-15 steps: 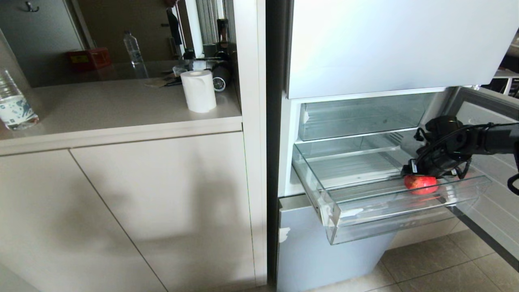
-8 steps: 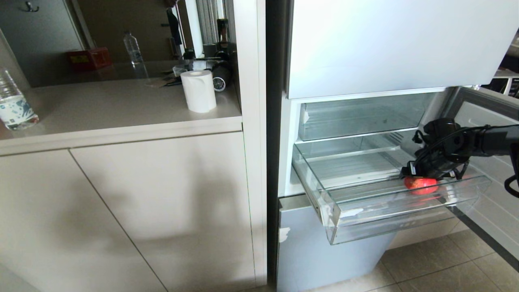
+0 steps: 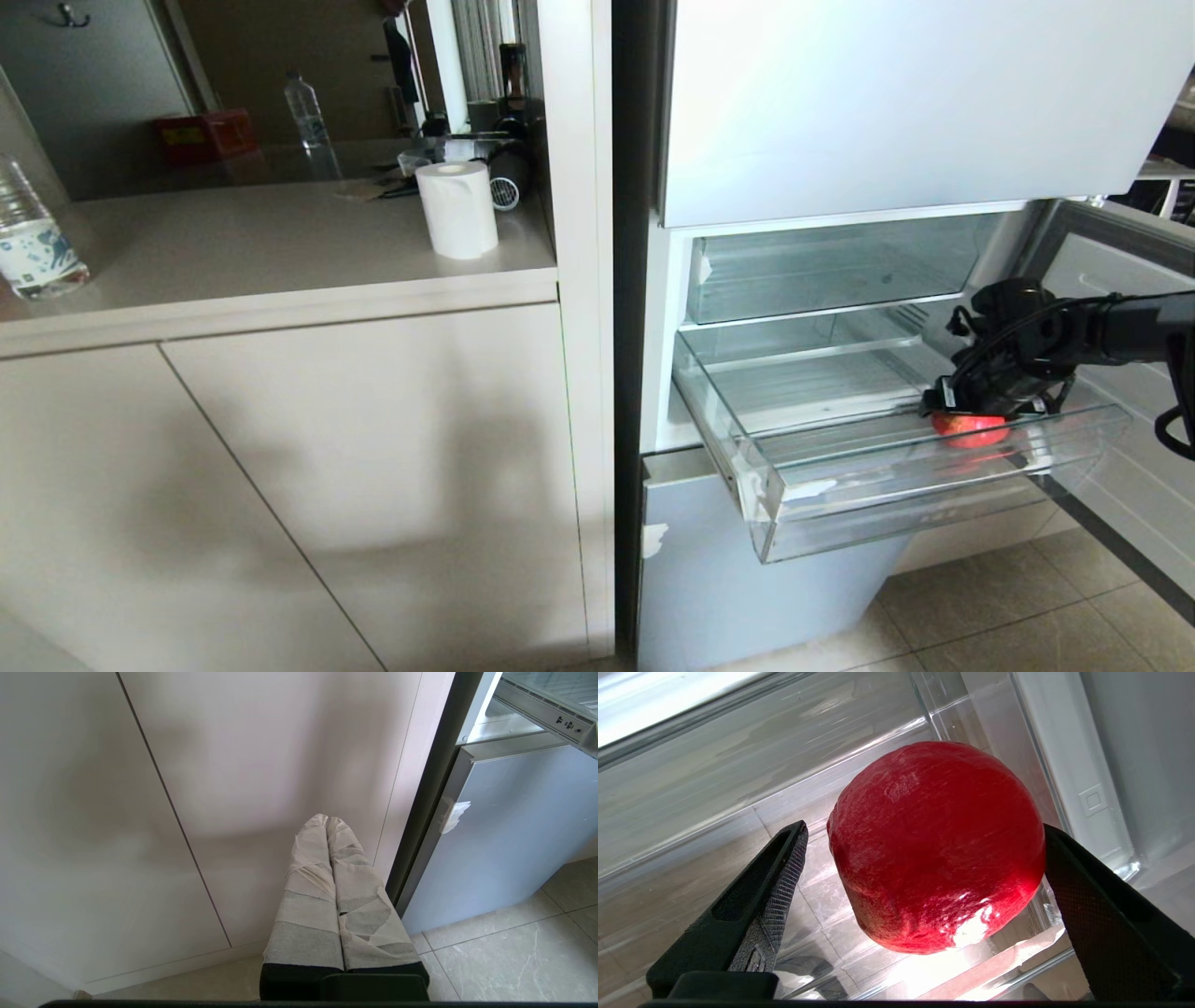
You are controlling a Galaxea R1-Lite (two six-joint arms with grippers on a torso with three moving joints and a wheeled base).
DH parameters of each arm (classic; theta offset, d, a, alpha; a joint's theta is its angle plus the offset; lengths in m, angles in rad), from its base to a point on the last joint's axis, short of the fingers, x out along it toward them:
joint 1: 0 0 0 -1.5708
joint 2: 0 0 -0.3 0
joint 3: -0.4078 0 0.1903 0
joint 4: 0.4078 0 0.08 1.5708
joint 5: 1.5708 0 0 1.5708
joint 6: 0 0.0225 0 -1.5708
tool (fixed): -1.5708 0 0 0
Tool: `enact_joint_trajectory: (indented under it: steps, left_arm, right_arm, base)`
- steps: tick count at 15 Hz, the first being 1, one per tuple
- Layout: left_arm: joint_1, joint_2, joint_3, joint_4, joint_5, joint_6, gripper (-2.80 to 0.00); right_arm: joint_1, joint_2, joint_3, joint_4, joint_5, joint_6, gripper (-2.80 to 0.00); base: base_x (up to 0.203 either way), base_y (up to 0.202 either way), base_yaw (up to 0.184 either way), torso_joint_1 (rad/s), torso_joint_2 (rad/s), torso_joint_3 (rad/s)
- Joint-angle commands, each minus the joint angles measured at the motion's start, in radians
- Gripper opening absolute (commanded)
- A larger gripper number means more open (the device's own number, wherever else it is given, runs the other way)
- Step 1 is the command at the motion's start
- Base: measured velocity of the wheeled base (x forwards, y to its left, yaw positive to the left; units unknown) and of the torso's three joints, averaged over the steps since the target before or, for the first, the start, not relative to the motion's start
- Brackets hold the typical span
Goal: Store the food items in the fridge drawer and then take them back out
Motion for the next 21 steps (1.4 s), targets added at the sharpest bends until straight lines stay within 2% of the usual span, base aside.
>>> enact_joint_trajectory:
  steps: [1, 5, 6, 12, 17, 21]
  left_arm:
    - [0.000, 0.000, 0.000, 0.000, 0.000, 0.000, -2.80]
    - [0.000, 0.000, 0.001, 0.000, 0.000, 0.000, -2.80]
    - [0.000, 0.000, 0.000, 0.000, 0.000, 0.000, -2.80]
    - [0.000, 0.000, 0.001, 0.000, 0.000, 0.000, -2.80]
    - [0.000, 0.000, 0.000, 0.000, 0.000, 0.000, -2.80]
    - [0.000, 0.000, 0.000, 0.000, 0.000, 0.000, -2.80]
  right_arm:
    - [0.000, 0.003, 0.000, 0.002, 0.000, 0.000, 0.00]
    - [-0.001, 0.003, 0.002, 0.004, -0.003, 0.001, 0.00]
    - [-0.001, 0.003, 0.002, 0.004, -0.003, 0.001, -2.80]
    - [-0.002, -0.003, 0.002, 0.000, -0.010, -0.002, -2.80]
    - [0.021, -0.047, 0.004, -0.209, 0.020, 0.018, -2.80]
    - [0.025, -0.135, 0.075, -0.201, 0.042, 0.049, -2.80]
  base:
    - [0.000, 0.000, 0.000, 0.000, 0.00, 0.000]
    - [0.000, 0.000, 0.000, 0.000, 0.00, 0.000]
    - [0.000, 0.000, 0.000, 0.000, 0.00, 0.000]
    - [0.000, 0.000, 0.000, 0.000, 0.00, 0.000]
    - [0.000, 0.000, 0.000, 0.000, 0.00, 0.000]
    - [0.000, 0.000, 0.000, 0.000, 0.00, 0.000]
